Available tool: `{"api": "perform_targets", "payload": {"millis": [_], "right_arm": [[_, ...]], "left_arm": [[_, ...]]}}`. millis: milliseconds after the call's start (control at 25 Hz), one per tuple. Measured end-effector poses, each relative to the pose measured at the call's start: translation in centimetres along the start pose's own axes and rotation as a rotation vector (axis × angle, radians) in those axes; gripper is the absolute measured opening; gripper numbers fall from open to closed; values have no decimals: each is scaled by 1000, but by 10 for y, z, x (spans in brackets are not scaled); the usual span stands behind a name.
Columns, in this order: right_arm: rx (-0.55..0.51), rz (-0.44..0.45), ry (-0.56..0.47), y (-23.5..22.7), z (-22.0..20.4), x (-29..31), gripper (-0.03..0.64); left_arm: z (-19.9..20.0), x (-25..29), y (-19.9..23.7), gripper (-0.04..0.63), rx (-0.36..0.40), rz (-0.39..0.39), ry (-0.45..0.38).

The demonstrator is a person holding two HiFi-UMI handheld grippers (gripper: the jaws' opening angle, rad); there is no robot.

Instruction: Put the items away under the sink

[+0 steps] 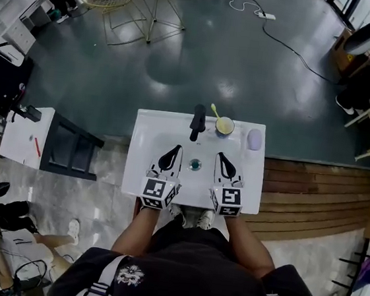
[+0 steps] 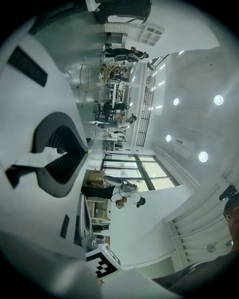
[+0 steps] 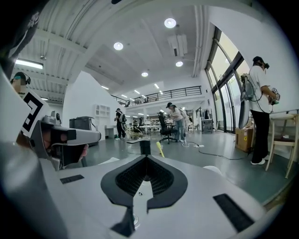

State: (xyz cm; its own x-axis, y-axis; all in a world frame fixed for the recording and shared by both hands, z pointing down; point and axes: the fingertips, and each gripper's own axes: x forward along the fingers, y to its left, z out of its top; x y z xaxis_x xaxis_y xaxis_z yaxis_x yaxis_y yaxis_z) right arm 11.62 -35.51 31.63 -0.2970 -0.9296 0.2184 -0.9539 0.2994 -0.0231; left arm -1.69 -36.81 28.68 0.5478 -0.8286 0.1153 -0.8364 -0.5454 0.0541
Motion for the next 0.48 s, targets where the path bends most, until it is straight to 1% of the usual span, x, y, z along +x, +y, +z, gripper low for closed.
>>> {"api": "perform_targets", "payload": {"millis": [360,480], "right_arm": [[14,-115,37,-19,-19,39,25],[36,-138,47,-28,-28,50,44]], "left_arm": [[-24,34,30,3,-30,-45,33],[-33,45,38,3,-36,-53,42]]}}
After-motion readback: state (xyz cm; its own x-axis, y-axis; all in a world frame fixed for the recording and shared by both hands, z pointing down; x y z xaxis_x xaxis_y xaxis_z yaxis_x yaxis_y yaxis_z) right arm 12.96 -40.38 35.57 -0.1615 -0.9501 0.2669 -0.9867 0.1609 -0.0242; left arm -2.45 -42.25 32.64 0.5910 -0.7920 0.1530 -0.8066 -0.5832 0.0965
